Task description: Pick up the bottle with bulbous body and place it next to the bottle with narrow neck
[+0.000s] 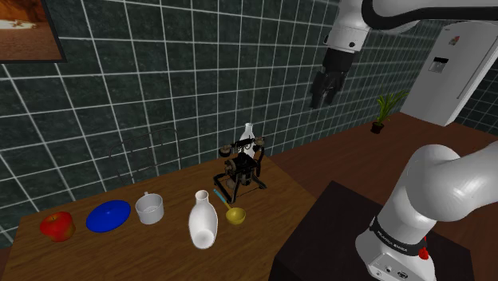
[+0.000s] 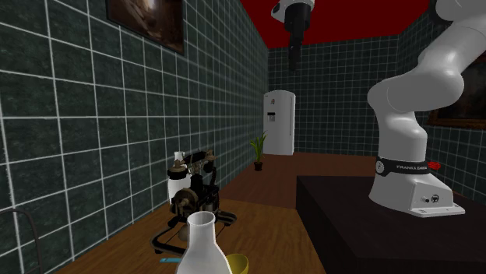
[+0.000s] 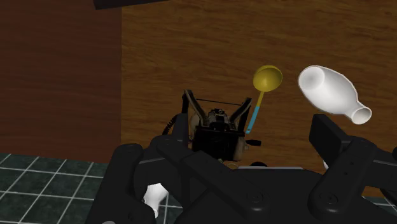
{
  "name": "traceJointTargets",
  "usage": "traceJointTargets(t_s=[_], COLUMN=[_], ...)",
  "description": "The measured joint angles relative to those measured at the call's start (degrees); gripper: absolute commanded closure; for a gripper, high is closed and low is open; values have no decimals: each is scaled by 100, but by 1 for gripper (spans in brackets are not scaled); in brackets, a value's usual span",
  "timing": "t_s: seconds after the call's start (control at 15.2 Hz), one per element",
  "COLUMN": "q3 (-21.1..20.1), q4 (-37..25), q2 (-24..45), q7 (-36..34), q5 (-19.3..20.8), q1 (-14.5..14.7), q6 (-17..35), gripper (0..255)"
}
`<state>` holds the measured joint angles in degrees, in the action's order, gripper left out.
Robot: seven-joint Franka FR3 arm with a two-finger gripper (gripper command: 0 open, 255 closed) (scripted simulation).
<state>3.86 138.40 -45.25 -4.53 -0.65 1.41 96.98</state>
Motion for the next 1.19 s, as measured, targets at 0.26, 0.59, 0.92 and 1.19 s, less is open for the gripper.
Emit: traceJointTargets(t_s=[0.26,0.59,0.92,1.19], q3=[-170,-569,-991,-1286], q4=[145,369,279,197], q2=[210,788,1606,2252], q7=[-155,-518,-919,-1215], q5=[-98,-301,-444,-469], q1=[85,285,470,573], q6=[343,1134,1859,2414], gripper=[0,0,0,0])
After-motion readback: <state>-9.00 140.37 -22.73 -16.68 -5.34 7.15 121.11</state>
